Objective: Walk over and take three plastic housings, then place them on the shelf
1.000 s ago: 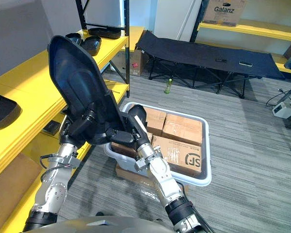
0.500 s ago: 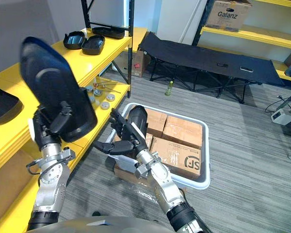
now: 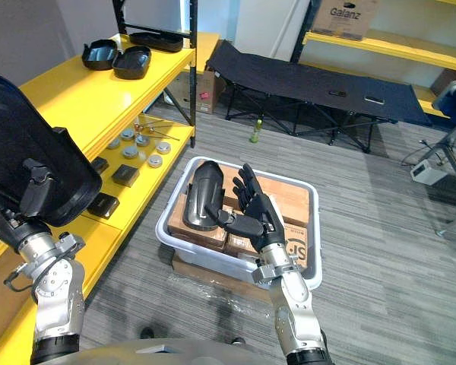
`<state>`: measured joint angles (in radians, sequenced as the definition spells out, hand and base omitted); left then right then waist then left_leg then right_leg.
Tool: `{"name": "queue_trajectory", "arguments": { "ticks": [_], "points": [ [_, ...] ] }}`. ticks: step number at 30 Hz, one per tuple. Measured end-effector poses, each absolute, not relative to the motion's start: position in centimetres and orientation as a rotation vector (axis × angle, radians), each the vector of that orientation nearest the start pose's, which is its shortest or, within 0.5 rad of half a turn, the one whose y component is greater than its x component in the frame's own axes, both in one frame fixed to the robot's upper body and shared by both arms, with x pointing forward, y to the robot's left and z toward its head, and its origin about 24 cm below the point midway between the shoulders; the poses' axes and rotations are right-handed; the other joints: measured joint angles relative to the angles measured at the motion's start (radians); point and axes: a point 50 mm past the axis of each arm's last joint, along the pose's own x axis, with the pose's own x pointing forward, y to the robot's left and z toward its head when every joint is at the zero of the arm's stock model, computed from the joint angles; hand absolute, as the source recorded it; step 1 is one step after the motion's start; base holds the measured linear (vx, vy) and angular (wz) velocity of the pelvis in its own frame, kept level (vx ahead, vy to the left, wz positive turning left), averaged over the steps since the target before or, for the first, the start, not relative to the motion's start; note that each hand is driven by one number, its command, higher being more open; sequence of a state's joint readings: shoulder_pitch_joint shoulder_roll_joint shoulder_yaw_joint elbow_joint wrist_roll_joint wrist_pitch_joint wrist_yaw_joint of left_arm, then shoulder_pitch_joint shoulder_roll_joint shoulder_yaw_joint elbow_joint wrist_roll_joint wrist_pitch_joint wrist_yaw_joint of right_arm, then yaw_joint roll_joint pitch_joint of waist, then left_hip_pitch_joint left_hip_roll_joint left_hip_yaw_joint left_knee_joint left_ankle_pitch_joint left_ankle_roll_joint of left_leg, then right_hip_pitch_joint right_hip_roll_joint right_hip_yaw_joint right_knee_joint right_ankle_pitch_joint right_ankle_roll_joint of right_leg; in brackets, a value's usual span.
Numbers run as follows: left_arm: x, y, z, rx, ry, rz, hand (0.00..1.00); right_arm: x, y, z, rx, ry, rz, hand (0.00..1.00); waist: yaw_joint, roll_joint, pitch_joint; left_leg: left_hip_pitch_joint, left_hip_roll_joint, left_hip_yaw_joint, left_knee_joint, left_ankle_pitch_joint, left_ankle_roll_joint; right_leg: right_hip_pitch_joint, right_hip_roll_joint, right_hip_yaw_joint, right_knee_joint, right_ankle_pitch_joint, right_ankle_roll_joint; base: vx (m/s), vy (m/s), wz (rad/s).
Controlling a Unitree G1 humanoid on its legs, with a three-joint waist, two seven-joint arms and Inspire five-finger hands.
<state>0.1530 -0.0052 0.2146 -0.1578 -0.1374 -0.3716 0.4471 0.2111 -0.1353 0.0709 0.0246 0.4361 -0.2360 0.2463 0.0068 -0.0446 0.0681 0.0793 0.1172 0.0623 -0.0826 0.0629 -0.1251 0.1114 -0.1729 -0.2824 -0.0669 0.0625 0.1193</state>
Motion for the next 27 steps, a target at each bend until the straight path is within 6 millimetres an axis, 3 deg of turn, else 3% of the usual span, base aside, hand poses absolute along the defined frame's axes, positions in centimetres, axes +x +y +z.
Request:
{"name": "queue_trajectory", "arguments": {
  "ticks": [5,11,14,18,23,27],
  "points": [
    [19.5,22.5,8.0,-0.18,-0.403,0.584,0.0,20.3,-17.2,1.2,0.314,-0.024,0.113,1.0,-0.012,0.014,0.01,0.004,0.0,0.01,0.0,-0.002,0.002,-0.005,-0.002,0.011,0.01,-0.003,0.002,-0.02,0.0,-0.05],
    [18.5,23.3,8.1,-0.172,-0.423,0.624,0.0,20.4,-17.9,1.0,0.312,-0.022,0.082,1.0,-0.004,0.028,0.018,-0.004,-0.001,-0.011,0.0,-0.002,0.002,-0.001,-0.002,-0.012,0.012,-0.008,0.005,-0.02,-0.007,0.1],
    [17.5,23.6,9.5,-0.169,-0.492,0.654,0.0,20.8,-17.4,0.6,0.325,-0.007,0.094,1.0,0.025,0.028,0.018,-0.009,-0.004,-0.045,0.0,-0.002,0.002,0.016,-0.004,-0.046,0.012,-0.017,0.007,-0.01,-0.016,0.3],
    [15.7,24.2,11.8,-0.182,-0.623,0.683,0.0,22.5,-15.0,1.6,0.296,-0.033,0.181,1.0,0.075,0.028,0.018,-0.041,-0.006,-0.105,0.008,0.004,-0.001,0.028,0.0,-0.106,0.011,-0.026,0.008,0.01,-0.031,0.43],
    [14.2,25.0,12.3,-0.173,-0.666,0.691,0.0,23.6,-13.4,2.4,0.261,-0.051,0.249,1.0,0.129,0.024,0.017,-0.055,-0.022,-0.176,0.009,0.009,-0.001,0.06,-0.007,-0.183,0.013,-0.045,0.017,0.0,-0.032,0.47],
    [13.2,25.7,11.8,-0.17,-0.65,0.74,0.0,24.3,-12.9,3.1,0.221,-0.073,0.252,1.0,0.139,0.018,0.016,-0.069,-0.031,-0.197,0.009,0.014,0.003,0.06,-0.014,-0.205,0.014,-0.047,0.019,0.0,-0.009,0.19]
  ]
}}
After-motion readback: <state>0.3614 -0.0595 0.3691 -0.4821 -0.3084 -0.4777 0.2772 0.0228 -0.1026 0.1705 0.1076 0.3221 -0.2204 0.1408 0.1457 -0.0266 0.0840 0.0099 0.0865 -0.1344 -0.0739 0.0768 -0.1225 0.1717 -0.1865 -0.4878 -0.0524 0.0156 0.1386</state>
